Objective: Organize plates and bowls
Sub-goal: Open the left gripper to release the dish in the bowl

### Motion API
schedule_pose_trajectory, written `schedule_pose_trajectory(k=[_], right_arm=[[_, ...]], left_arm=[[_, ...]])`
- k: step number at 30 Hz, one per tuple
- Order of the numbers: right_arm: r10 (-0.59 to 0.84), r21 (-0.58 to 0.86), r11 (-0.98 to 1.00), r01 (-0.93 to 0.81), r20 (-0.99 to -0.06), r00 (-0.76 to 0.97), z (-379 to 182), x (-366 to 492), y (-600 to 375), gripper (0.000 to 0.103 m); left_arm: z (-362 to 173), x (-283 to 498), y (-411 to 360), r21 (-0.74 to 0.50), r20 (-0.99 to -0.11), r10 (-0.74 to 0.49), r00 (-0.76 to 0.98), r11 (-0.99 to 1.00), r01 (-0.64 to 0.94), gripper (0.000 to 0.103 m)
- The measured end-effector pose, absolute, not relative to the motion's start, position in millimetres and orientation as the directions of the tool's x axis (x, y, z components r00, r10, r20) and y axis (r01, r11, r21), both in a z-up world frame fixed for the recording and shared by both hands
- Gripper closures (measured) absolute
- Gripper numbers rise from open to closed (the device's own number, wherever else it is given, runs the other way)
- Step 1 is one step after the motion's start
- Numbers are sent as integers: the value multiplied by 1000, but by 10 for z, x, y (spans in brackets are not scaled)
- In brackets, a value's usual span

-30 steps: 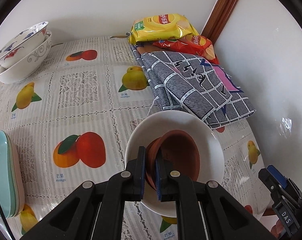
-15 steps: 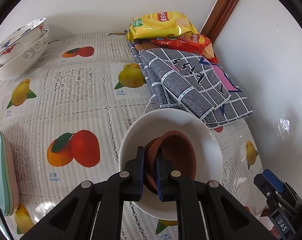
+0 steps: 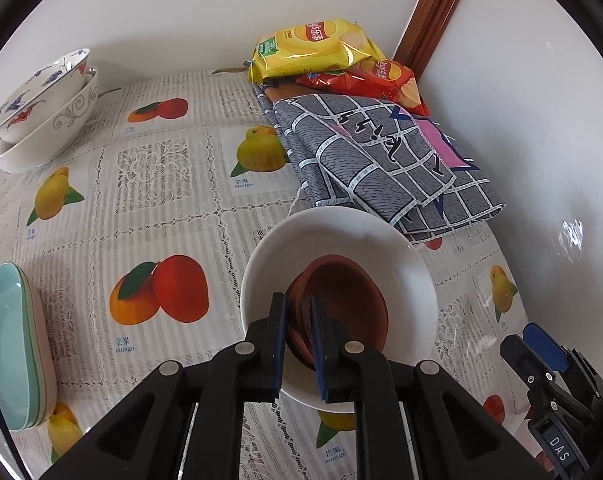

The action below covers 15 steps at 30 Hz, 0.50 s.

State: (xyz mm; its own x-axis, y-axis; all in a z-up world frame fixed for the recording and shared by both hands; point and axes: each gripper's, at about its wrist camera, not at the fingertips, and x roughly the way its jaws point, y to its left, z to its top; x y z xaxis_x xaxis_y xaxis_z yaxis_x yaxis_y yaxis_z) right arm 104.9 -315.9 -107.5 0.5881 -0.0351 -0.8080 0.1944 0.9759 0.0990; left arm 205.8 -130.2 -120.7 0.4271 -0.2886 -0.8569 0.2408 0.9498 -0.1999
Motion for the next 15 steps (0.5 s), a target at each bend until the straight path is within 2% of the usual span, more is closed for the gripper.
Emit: schedule_pose_trajectory(k=[2,4,6,10,15], right_arm=[[-36,101,976,195,-802,596,-1048,1039,-3143,52],[-31,113,974,195,-791,612,-1009,1030,-3136,52],[-32,112,975,192,-783,622,-968,1028,-3120,52],[-34,105,977,185,-781,624,-907,1055,-3063,52],[-22,114,979,172,-769,638,-871,1108,-2971,51]], left_arm=[[-1132,2030,-1272,-197,-850,-289,440,950,243,86],[-1043,2002,-1220,-186,-840,-282,464,952,242,66],[-946,1974,-1159,-156,-827,-253,503,961,226,58],[-814,1930,-1040,-149,-814,-248,525,963,225,51],[-755,1853,-904,-147,-798,-233,555,970,196,51]])
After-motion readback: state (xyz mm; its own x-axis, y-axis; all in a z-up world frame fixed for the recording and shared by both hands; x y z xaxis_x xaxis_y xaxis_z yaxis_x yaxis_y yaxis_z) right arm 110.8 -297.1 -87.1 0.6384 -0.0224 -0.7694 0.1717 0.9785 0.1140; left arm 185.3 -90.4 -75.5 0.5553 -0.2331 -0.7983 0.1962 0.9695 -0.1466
